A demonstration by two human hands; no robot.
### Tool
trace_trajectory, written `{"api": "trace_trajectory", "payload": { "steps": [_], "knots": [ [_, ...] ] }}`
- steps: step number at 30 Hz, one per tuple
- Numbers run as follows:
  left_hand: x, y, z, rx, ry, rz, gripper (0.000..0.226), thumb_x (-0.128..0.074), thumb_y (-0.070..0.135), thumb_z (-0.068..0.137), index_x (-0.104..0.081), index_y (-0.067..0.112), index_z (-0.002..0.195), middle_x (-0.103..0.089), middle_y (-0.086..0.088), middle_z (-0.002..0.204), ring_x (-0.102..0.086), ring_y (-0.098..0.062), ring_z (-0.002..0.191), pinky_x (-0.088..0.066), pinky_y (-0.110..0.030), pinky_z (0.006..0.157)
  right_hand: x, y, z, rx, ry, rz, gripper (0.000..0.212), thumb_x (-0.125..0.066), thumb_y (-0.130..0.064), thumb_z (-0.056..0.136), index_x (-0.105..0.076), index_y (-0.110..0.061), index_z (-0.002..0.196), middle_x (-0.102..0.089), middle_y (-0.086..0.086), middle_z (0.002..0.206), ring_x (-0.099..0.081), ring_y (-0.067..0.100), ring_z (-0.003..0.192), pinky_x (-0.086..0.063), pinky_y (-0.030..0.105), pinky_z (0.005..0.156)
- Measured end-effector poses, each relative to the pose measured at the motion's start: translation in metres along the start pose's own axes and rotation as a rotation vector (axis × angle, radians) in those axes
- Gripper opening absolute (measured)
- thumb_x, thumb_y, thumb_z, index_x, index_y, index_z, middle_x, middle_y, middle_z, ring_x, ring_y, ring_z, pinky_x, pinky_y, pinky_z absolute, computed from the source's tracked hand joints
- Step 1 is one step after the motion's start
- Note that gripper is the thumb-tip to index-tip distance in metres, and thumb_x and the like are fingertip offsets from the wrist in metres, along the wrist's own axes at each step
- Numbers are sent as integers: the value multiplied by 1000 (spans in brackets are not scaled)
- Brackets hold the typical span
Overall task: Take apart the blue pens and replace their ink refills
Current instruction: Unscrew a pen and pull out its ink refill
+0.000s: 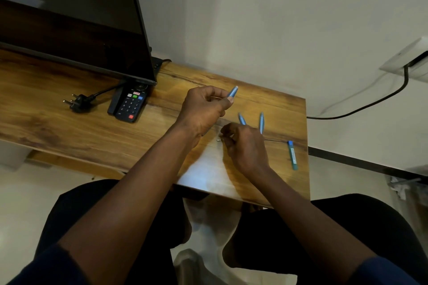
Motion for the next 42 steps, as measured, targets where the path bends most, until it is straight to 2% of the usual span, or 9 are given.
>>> {"api": "trace_trajectory", "payload": {
  "steps": [3,5,8,14,21,24,28,34,42],
  "knots": [
    [1,-1,1,-2,4,2,8,-77,19,95,-78,20,102,-75,-2,104,-72,-23,101,-61,-35,88,0,1,-1,36,-10,11,21,-70,-3,93,-75,-11,112,-78,2,107,-73,11,95,-49,12,82],
    [0,-1,1,4,-6,7,10,-76,20,95,-77,20,104,-75,-2,105,-72,-21,99,-60,-31,81,-2,1,-2,51,0,19,23,-69,-3,94,-75,-10,114,-78,3,108,-73,13,96,-57,24,86],
    [-1,-2,0,12,-20,5,10,-75,20,96,-77,21,106,-74,1,103,-71,-15,93,-54,-25,71,-3,2,-2,64,9,11,24,-70,-4,94,-75,-10,116,-78,3,109,-74,13,96,-60,30,88],
    [-2,-5,1,25,-16,-8,10,-76,18,95,-77,19,105,-75,-2,105,-75,-18,89,-57,-28,69,-2,4,0,72,-6,23,22,-71,-5,93,-75,-10,114,-78,4,109,-73,14,96,-53,21,85],
    [-3,-6,0,16,-18,-2,6,-78,17,94,-77,15,100,-74,-5,94,-72,-20,84,-66,-36,73,5,2,0,54,-43,42,21,-69,0,91,-75,-10,109,-77,5,99,-67,10,85,-49,21,75],
    [-5,-6,0,22,-23,-5,9,-78,17,94,-76,12,100,-73,-7,93,-73,-19,83,-65,-35,71,11,2,-1,21,-40,65,28,-70,2,90,-72,-10,115,-75,6,103,-70,15,92,-53,23,76],
    [-9,-7,-3,13,-33,34,12,-79,18,93,-75,10,101,-75,-6,88,-75,-13,74,-64,-31,66,31,5,2,-25,-17,50,30,-71,-7,93,-71,-11,123,-75,5,116,-70,15,102,-52,23,82],
    [-24,-19,-7,28,-30,198,12,-83,20,90,-74,11,91,-76,-5,81,-74,-13,70,-58,-24,59,82,25,1,-208,-22,67,30,-78,-25,91,-74,-16,120,-74,-2,117,-68,11,106,-49,21,82],
    [-48,-41,-7,51,-74,500,14,-86,14,85,-74,7,85,-78,-4,74,-78,-17,69,-67,-46,73,106,80,-17,-433,-170,-58,36,-75,-36,92,-70,-15,121,-68,-3,104,-64,16,97,-50,28,80]
  ]
}}
Point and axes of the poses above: each hand's wrist, its own z-axis towards the middle knuckle, its own x-axis out of the back of the hand, y = z × x, the point moved 1 cm from there along z, towards the middle knuckle
